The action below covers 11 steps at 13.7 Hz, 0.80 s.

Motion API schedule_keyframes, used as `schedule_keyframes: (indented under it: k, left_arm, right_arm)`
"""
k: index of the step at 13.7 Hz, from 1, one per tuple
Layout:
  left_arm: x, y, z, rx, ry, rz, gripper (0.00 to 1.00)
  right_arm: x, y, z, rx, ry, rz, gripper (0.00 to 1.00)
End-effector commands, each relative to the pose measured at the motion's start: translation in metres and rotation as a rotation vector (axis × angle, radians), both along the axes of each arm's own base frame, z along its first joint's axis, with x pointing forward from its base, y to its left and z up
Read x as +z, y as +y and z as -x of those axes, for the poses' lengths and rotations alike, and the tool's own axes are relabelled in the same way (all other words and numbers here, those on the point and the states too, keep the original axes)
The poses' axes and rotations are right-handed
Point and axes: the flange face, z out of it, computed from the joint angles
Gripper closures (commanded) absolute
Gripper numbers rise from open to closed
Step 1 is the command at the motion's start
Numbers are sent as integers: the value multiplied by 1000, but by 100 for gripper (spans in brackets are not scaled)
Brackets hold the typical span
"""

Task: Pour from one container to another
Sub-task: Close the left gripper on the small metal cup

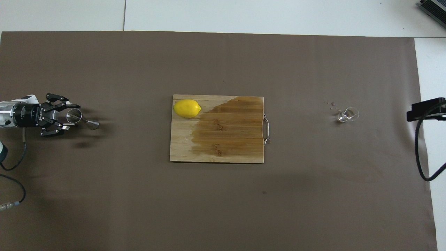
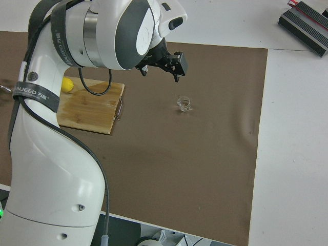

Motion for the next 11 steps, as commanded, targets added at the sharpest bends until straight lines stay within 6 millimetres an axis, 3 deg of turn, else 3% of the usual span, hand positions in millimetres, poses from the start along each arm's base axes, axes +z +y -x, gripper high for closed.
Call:
schedule_keyframes:
  k: [1,3,7,11]
  left_arm:
    - [-2,-2,1,26,-2,2,55]
    - [-2,-3,1,25,-2,2,62]
    - [6,-8,-6,29,-11,19,65]
    - [37,-64,-30,13,-70,81,64]
  right_arm:
    - [0,1,6,1,-9,5,0]
    - [0,1,6,3,-9,5,0]
    - [0,1,6,3,-9,5,0]
    - [0,1,6,3,-9,5,0]
